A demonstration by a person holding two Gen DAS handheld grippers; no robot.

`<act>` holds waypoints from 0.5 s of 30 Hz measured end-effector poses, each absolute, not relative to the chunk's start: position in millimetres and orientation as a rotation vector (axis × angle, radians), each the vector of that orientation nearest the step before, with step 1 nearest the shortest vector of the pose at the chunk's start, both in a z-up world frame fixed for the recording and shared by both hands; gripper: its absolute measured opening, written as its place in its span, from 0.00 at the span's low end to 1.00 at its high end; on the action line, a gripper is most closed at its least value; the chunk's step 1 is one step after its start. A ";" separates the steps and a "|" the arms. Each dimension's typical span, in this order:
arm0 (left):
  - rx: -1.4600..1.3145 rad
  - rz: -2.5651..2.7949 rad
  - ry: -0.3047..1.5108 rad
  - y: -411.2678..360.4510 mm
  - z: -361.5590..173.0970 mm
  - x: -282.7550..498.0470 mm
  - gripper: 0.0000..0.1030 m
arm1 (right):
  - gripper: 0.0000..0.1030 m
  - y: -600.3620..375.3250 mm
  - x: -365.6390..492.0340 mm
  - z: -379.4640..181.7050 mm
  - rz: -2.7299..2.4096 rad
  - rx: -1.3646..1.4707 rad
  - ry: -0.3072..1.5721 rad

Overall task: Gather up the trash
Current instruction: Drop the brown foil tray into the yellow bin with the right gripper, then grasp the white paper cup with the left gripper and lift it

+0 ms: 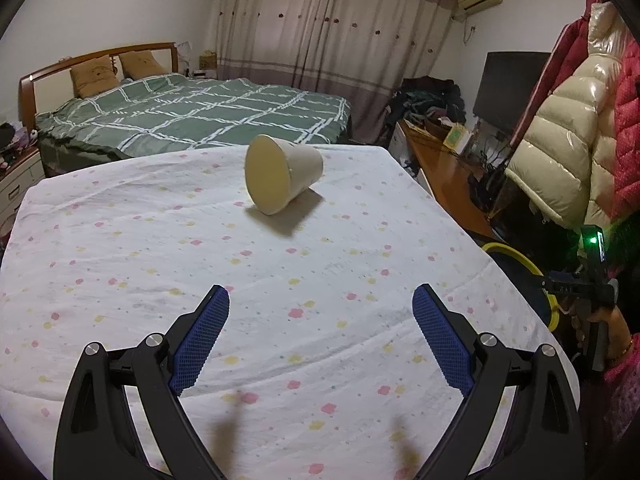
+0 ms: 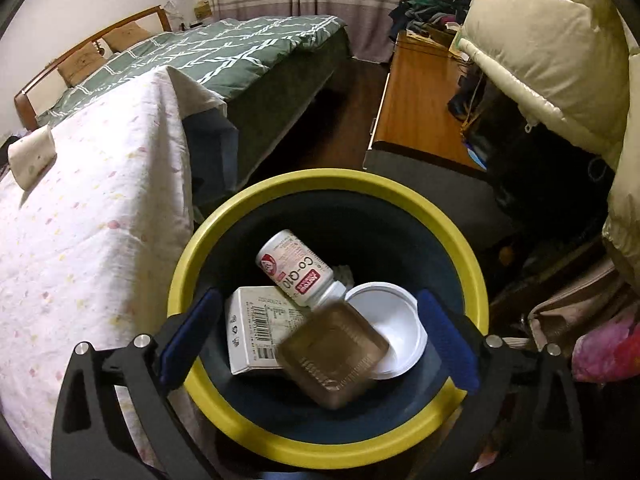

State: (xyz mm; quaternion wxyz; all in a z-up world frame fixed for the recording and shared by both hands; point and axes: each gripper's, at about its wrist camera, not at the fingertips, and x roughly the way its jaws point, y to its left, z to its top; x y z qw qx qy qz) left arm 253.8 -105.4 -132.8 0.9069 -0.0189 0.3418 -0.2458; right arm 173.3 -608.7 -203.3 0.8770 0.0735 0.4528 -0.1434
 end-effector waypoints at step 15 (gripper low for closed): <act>0.203 -0.619 0.779 -152.5 -86.9 343.0 0.89 | 0.92 -601.5 188.9 -191.2 -0.232 0.177 0.925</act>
